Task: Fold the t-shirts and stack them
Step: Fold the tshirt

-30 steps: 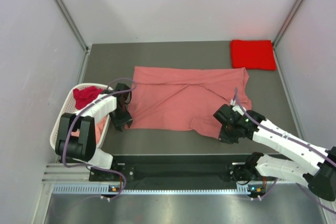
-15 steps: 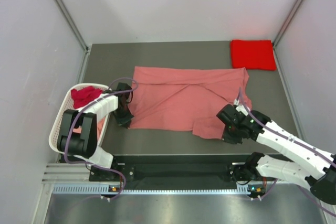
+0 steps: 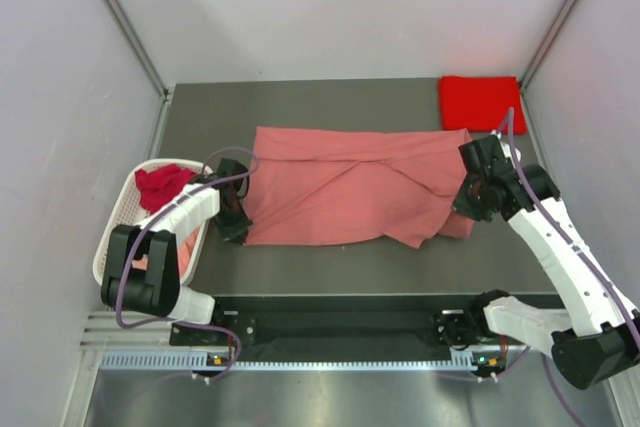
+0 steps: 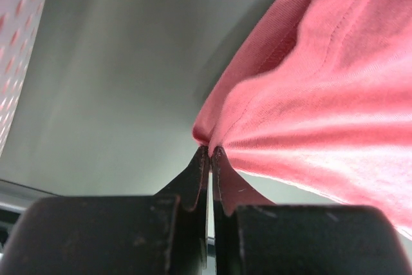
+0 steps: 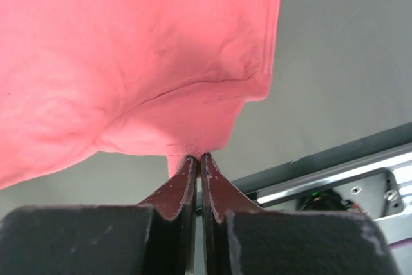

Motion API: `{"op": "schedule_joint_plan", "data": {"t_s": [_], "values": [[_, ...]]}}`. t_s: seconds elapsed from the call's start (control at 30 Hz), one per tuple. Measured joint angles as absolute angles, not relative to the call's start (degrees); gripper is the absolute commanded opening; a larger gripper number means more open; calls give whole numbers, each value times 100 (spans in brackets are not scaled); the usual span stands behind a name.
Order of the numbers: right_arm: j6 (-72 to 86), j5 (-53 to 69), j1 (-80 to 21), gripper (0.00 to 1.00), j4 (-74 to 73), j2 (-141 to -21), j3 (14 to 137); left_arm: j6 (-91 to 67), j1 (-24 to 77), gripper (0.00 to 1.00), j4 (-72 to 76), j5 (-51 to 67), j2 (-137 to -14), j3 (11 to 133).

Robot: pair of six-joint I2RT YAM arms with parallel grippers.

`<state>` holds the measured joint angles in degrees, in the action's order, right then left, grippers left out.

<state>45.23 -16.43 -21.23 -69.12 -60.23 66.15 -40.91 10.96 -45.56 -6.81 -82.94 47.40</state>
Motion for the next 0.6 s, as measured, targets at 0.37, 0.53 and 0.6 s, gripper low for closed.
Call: {"op": "schedule_joint_plan", "data": {"t_s": [0.37,0.53,0.6], "values": [[3896,-1358,-1769,0,-7365,-5463,6141,-4362,1096,0,-4768,-648,-8112,4768],[3846,-1243,-1728,0,-7550,-5192,6012,-4370,1096,0,-4860,-722,-7996,4788],[3776,-1205,-1629,0,-7544,-5271,6012,-4340,1096,0,-4939,-746,-7959,4884]]}}
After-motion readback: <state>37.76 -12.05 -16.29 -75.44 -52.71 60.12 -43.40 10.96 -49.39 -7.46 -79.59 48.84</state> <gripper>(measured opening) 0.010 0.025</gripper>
